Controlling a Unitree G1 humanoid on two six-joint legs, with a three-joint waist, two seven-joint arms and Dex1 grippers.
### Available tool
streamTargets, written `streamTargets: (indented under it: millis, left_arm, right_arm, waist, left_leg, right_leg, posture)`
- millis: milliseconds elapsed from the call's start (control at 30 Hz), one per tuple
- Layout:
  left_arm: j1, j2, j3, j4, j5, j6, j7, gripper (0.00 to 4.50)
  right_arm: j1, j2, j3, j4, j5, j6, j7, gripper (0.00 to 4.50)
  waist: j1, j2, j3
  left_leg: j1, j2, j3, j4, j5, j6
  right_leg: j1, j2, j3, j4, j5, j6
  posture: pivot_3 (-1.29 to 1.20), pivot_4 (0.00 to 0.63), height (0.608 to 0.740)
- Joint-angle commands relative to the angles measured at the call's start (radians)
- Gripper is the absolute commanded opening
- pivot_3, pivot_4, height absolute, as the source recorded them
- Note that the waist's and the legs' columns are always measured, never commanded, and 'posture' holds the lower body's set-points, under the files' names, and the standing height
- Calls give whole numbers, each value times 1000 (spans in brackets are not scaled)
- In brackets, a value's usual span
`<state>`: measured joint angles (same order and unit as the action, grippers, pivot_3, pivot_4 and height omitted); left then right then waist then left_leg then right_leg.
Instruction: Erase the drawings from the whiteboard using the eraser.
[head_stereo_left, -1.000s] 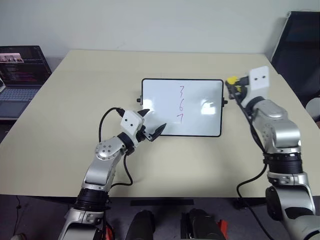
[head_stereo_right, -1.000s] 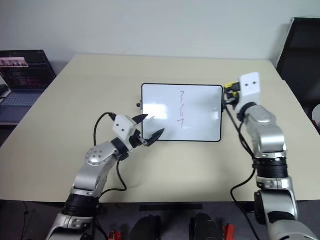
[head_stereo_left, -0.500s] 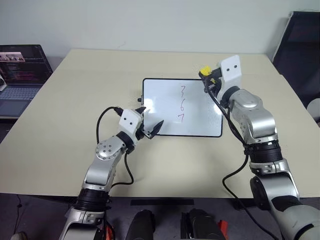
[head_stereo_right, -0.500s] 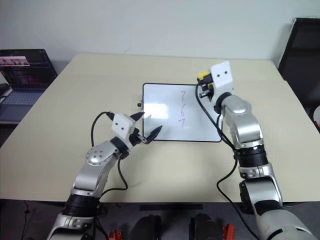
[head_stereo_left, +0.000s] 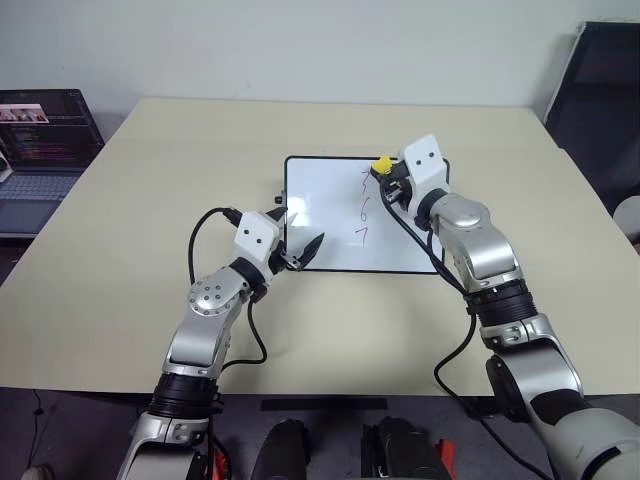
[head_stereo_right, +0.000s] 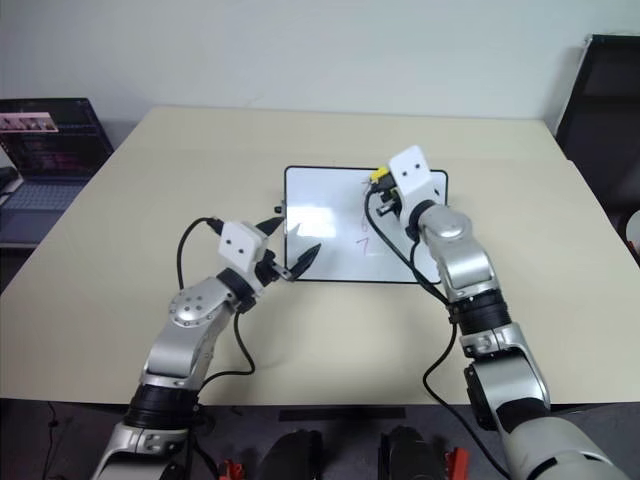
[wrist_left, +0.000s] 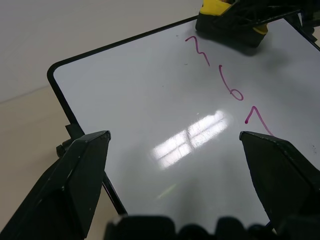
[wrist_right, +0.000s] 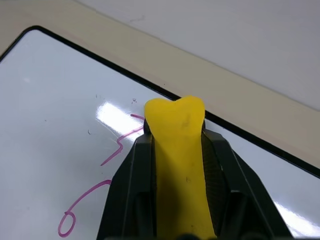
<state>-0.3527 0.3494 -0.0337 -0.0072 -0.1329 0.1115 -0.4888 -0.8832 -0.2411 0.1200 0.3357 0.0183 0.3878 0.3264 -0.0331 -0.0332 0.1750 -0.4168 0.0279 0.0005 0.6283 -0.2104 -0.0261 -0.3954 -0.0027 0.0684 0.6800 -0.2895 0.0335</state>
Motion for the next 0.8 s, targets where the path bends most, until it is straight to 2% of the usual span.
streamTargets:
  millis: [33, 367, 800]
  left_arm:
    - [-16, 4, 11, -49, 5, 0, 9, 4500]
    - [-26, 7, 17, -40, 7, -5, 9, 4500]
    - [-10, 10, 33, -50, 9, -19, 38, 4500]
  right_arm:
    - [-49, 8, -1, 12, -19, -57, 2, 912]
    - [-106, 32, 11, 105, -59, -123, 10, 912]
    - [-82, 4, 138, 147, -188, -145, 87, 912]
  waist:
    - [0, 0, 0]
    - [0, 0, 0]
    - [0, 0, 0]
  left_leg:
    - [0, 0, 0, 0, 0, 0]
    - [0, 0, 0, 0, 0, 0]
    - [0, 0, -1, 0, 0, 0]
  right_leg:
    - [0, 0, 0, 0, 0, 0]
    - [0, 0, 0, 0, 0, 0]
    - [0, 0, 0, 0, 0, 0]
  posture:
    - [0, 150, 740]
    - [0, 150, 740]
    - [0, 150, 740]
